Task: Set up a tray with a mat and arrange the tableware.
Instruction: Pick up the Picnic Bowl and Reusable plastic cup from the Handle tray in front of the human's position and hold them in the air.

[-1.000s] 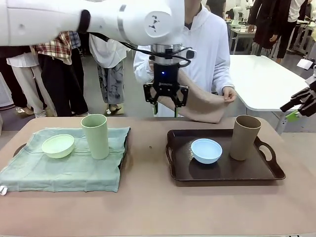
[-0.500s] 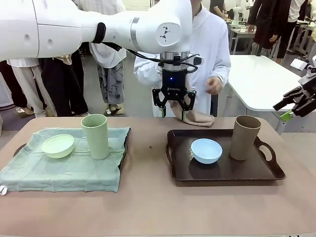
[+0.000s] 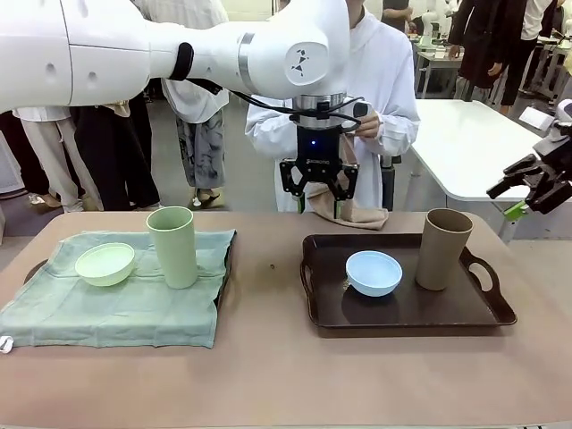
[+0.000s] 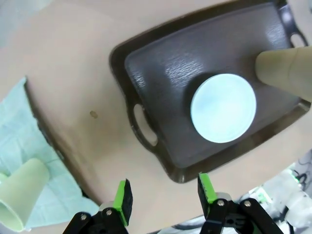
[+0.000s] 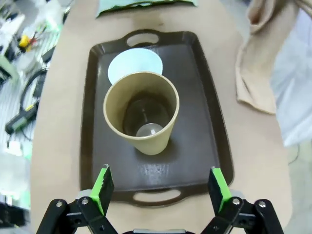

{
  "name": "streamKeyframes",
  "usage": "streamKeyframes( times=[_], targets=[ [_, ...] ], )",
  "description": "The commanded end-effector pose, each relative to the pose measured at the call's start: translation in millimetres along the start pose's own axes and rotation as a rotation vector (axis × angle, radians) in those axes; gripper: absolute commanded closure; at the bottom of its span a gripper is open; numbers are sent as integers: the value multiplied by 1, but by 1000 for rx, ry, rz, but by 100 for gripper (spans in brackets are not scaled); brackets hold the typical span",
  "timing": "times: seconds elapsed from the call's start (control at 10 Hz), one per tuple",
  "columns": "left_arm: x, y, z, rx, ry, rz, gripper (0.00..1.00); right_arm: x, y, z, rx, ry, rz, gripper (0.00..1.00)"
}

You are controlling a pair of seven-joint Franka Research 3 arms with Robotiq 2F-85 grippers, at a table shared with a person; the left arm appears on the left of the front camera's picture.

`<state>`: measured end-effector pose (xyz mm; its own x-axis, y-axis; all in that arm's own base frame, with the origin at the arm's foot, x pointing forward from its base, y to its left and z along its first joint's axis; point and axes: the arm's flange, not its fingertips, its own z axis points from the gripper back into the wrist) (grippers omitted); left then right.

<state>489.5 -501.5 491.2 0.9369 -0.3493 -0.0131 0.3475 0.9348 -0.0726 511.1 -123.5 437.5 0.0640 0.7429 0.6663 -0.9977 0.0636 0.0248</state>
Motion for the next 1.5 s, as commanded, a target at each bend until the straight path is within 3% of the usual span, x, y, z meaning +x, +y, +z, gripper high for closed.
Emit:
streamKeyframes(
  times=[0.0,0.2,0.8,1.4],
  targets=[
    [-1,-20,-4,-7,-33,-18,28,-23,-26,-17,73,-51,149,0],
    [2,-24,-17,-42,-52,-29,28,-41,-33,-28,123,-77,142,0],
    [33,-31,-77,-79,-102,-6,28,-43,-47,-77,217,-208,163,0],
    [37,-25,-87,-73,-102,47,28,-42,-42,-97,291,-285,155,0]
  ],
)
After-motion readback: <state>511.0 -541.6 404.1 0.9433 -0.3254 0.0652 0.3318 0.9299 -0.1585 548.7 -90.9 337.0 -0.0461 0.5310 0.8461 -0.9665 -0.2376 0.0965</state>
